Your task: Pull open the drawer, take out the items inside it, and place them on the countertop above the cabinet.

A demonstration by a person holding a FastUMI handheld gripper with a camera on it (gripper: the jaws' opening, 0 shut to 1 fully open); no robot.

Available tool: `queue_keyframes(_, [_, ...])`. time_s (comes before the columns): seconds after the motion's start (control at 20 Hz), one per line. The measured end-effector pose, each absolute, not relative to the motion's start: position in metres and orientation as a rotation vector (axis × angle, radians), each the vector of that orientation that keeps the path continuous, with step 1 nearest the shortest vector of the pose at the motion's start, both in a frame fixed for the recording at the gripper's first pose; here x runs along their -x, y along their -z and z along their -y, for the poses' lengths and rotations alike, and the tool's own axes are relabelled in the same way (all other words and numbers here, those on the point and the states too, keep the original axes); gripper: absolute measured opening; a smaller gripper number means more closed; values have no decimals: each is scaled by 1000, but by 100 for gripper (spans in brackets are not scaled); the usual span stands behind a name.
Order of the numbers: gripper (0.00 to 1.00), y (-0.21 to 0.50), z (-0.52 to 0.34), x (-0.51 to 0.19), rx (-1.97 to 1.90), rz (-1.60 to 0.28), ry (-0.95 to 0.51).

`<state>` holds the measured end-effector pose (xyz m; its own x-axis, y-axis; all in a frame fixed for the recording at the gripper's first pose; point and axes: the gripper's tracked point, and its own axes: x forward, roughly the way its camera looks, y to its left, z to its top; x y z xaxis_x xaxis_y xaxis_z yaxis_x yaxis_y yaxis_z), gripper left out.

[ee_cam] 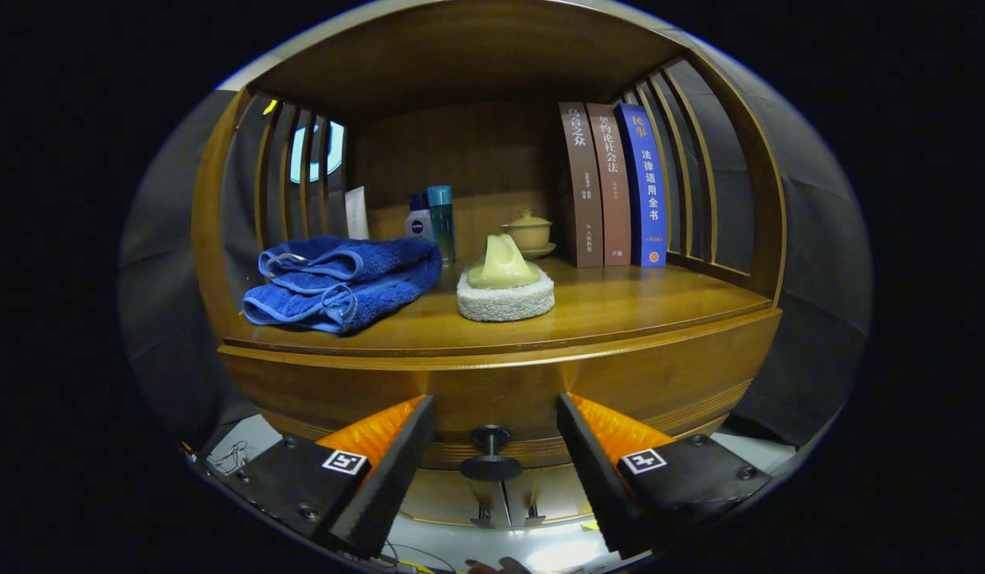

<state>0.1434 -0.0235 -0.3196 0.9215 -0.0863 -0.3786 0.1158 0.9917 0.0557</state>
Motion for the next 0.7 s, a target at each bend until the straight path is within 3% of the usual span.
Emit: queue_keyframes(0.7, [100, 289, 26, -128, -90, -349, 104])
